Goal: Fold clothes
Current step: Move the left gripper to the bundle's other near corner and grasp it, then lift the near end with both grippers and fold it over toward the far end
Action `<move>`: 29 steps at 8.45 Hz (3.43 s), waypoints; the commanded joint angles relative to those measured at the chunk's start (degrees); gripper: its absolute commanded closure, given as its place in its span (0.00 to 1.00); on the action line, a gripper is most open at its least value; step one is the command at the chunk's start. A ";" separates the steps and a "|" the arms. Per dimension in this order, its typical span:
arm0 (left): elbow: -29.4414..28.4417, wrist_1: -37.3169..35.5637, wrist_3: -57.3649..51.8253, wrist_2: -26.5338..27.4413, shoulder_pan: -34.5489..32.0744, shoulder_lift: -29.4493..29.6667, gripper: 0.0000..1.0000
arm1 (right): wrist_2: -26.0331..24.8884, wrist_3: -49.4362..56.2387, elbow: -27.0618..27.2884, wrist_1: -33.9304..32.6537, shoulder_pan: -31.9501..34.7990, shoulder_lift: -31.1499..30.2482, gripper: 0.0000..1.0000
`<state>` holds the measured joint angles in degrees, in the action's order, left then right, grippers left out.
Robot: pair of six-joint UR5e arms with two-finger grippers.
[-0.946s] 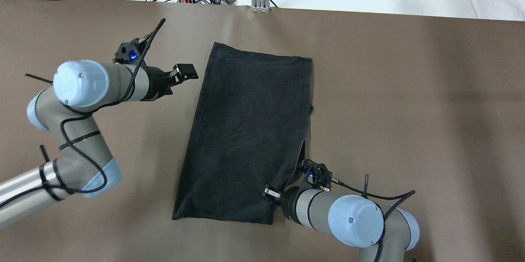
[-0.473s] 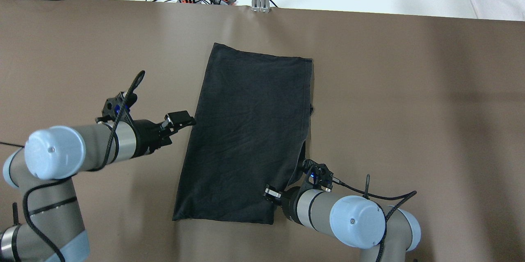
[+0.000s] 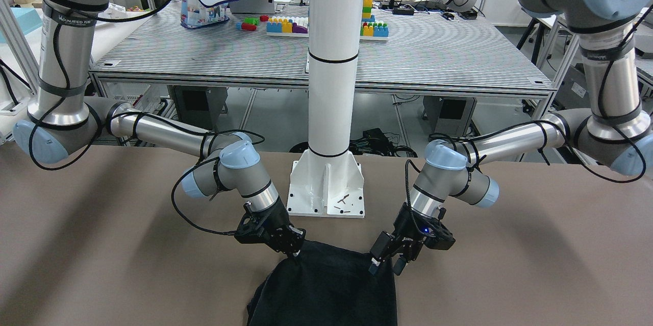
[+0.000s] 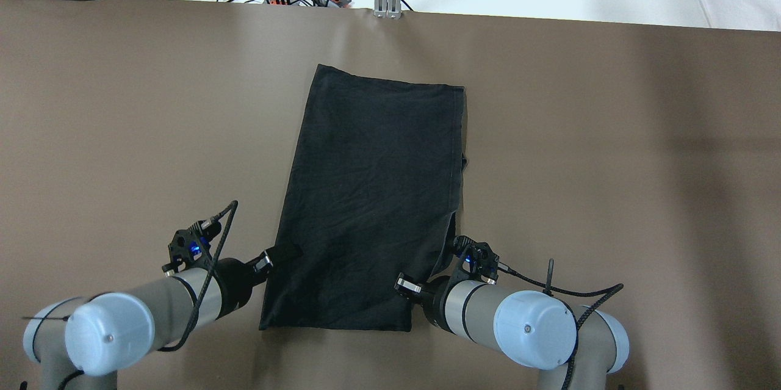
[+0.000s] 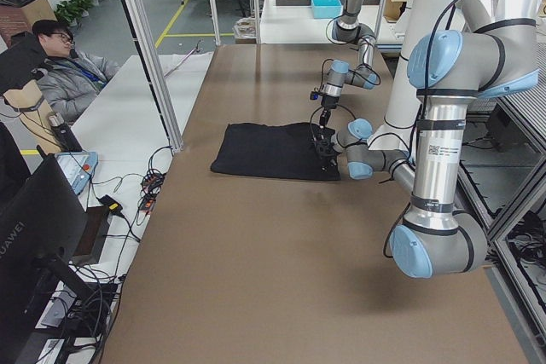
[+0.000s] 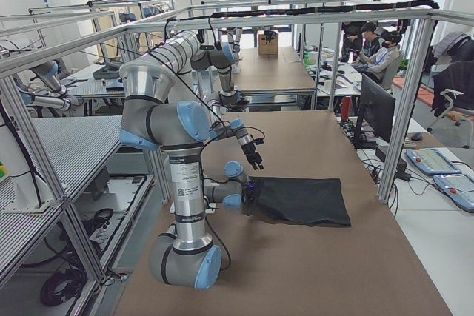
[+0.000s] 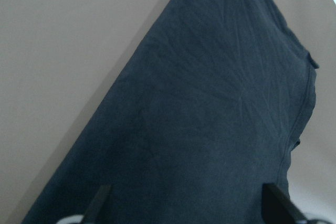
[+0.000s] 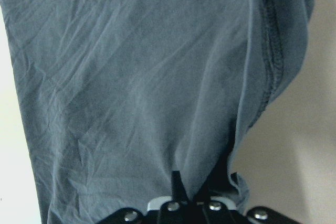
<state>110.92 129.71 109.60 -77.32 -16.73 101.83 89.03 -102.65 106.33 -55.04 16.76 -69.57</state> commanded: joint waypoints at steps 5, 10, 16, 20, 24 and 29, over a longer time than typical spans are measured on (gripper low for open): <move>-0.44 0.11 0.79 8.15 9.35 -3.47 0.00 | -0.26 0.09 0.02 0.02 0.02 -0.04 1.00; -1.85 -0.07 0.79 8.15 9.70 -3.48 0.00 | -0.26 0.09 0.02 0.02 0.20 -0.04 1.00; -2.29 -0.16 0.71 9.12 11.02 -3.30 1.00 | -0.26 -0.18 0.28 0.55 0.02 -0.21 1.00; 7.60 -0.24 -0.43 5.62 10.41 -8.10 1.00 | 0.79 0.09 3.69 0.64 0.02 -1.35 1.00; 17.12 -0.33 -5.61 6.56 12.25 -9.98 1.00 | 5.45 -0.09 13.98 0.02 -4.62 -4.87 1.00; 15.05 -0.60 -11.69 1.42 2.18 -5.53 1.00 | 5.36 0.09 11.63 -0.06 0.88 -4.17 1.00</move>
<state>127.91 129.26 99.41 -71.80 -8.57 93.10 94.40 -102.60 118.94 -55.08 14.42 -74.17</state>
